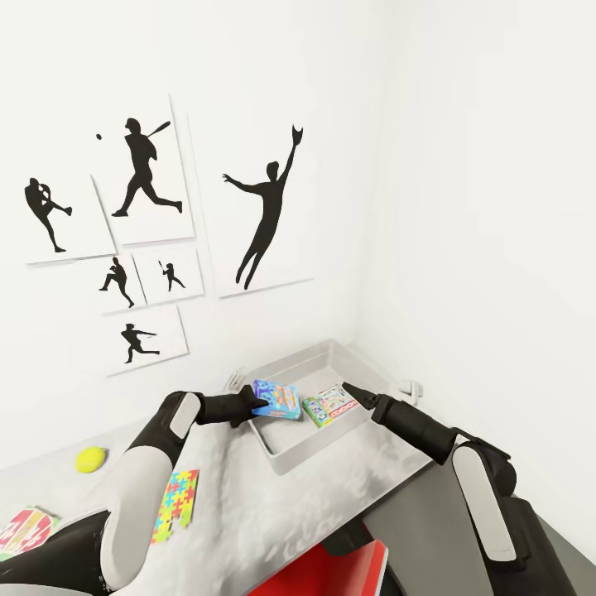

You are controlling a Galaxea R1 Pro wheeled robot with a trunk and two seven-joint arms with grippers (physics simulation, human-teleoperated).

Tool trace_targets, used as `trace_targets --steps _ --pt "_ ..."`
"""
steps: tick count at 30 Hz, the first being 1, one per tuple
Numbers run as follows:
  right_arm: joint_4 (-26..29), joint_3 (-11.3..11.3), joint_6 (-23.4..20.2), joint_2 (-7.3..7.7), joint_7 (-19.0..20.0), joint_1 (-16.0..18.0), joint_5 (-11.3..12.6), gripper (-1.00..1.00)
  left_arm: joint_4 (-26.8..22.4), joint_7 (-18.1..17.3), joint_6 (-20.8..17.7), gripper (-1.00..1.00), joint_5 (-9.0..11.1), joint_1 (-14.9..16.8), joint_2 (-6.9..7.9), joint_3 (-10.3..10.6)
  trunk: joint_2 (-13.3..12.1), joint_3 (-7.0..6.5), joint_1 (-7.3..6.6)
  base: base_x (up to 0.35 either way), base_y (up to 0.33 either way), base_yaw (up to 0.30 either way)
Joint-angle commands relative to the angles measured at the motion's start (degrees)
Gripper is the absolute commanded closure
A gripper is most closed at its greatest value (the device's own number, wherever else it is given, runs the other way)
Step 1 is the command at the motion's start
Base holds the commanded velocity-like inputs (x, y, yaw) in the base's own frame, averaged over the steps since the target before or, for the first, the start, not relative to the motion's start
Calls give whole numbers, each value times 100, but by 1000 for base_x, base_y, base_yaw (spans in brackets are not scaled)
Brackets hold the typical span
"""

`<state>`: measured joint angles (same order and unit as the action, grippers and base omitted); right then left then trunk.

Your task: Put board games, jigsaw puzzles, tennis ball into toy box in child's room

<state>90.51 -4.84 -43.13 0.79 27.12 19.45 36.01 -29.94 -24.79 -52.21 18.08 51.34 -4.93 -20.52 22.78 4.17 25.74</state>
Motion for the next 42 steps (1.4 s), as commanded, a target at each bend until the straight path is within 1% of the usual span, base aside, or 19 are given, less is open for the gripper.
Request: trace_targets --steps 1,16,30,38,42 --pt "2 -11 -38 0 13 6 11 -100 -3 -26 -35 100 -33 7 -9 -48 13 13 4 0 0 0" --pt "2 -8 -38 -2 13 6 12 -100 -3 -26 -29 100 -5 7 -29 -48 13 13 4 0 0 0" --pt "8 -13 -38 0 19 6 12 -100 -3 -24 17 100 2 11 -203 -40 13 13 4 0 0 0" --pt "11 -17 -34 0 222 6 12 -100 -3 -17 101 100 7 18 -213 -40 13 15 4 0 0 0" --pt "11 -17 -37 0 251 6 12 -100 -8 -17 112 100 9 23 -207 -40 13 38 4 0 0 0"
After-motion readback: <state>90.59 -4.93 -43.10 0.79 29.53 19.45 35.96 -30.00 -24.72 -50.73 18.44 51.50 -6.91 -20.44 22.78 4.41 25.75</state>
